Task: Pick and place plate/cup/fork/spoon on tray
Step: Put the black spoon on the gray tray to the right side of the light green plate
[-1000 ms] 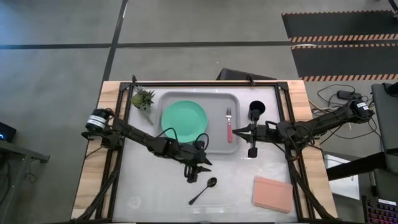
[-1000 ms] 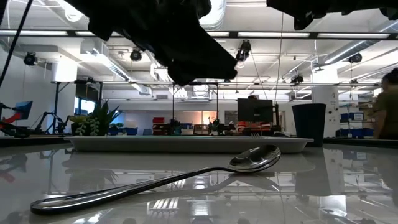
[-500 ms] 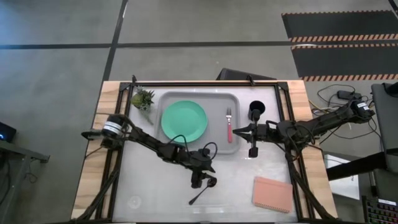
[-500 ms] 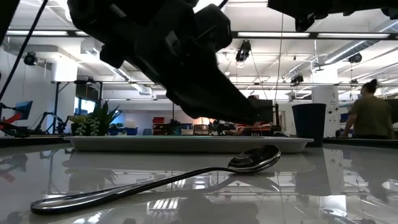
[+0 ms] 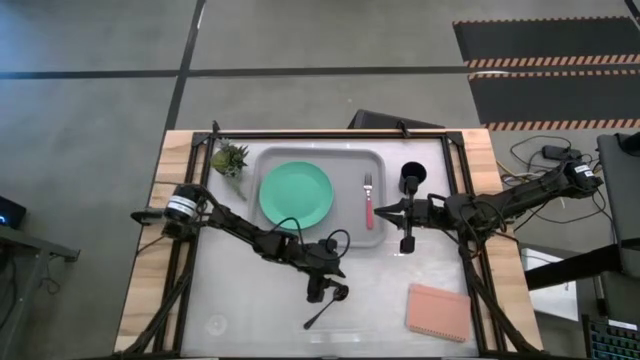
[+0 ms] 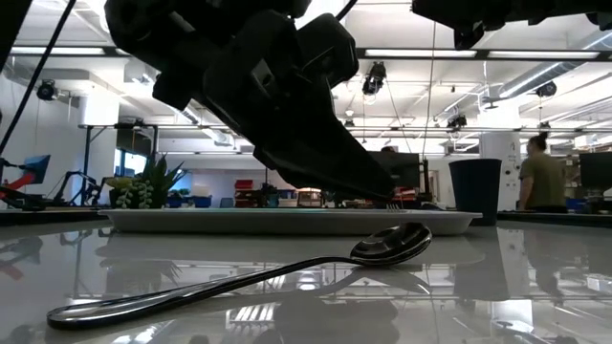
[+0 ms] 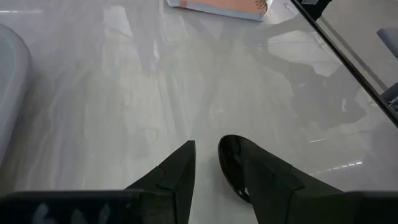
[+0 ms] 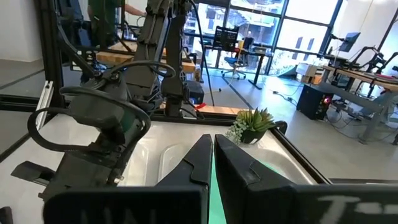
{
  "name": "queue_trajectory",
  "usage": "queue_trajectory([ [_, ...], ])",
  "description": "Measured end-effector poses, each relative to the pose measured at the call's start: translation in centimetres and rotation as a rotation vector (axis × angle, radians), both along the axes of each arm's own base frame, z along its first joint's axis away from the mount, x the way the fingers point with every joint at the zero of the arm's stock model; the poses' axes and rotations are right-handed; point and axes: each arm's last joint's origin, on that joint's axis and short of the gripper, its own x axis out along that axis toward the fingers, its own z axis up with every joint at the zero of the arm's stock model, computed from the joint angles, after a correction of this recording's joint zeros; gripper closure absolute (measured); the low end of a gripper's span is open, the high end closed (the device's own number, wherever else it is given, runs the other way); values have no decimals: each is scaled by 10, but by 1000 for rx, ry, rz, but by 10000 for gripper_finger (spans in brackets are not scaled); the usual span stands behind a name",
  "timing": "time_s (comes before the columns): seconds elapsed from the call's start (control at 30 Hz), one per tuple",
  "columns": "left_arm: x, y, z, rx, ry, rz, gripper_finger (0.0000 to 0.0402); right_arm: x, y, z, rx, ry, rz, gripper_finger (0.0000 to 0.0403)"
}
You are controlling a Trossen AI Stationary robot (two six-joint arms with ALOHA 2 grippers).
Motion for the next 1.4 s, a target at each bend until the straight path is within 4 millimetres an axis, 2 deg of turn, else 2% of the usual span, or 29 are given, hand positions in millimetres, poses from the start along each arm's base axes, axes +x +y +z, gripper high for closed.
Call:
queue_trajectory([
  [0.1, 0, -1, 0, -10, 3, -8, 270, 0, 0, 0, 0, 0, 0, 394],
  [0.33, 0, -2, 0, -17, -8, -11, 185, 0, 0, 0, 10, -1, 0, 394],
  [0.43, 1, -3, 1, -12, -28, -17, 170, 0, 0, 0, 11, -1, 0, 394],
  [0.63, 1, -3, 1, -4, -46, -24, 167, 0, 0, 0, 19, 1, 0, 394],
  [0.83, 7, -4, -19, -35, -63, -12, 167, 0, 0, -1, 33, 8, 0, 394],
  [1.2, 8, -3, -27, -46, -51, -33, 168, 0, 0, -2, 36, 15, -1, 394],
  [1.4, 10, -3, -36, -75, -42, -30, 204, 0, 0, -2, 37, 15, -1, 394],
])
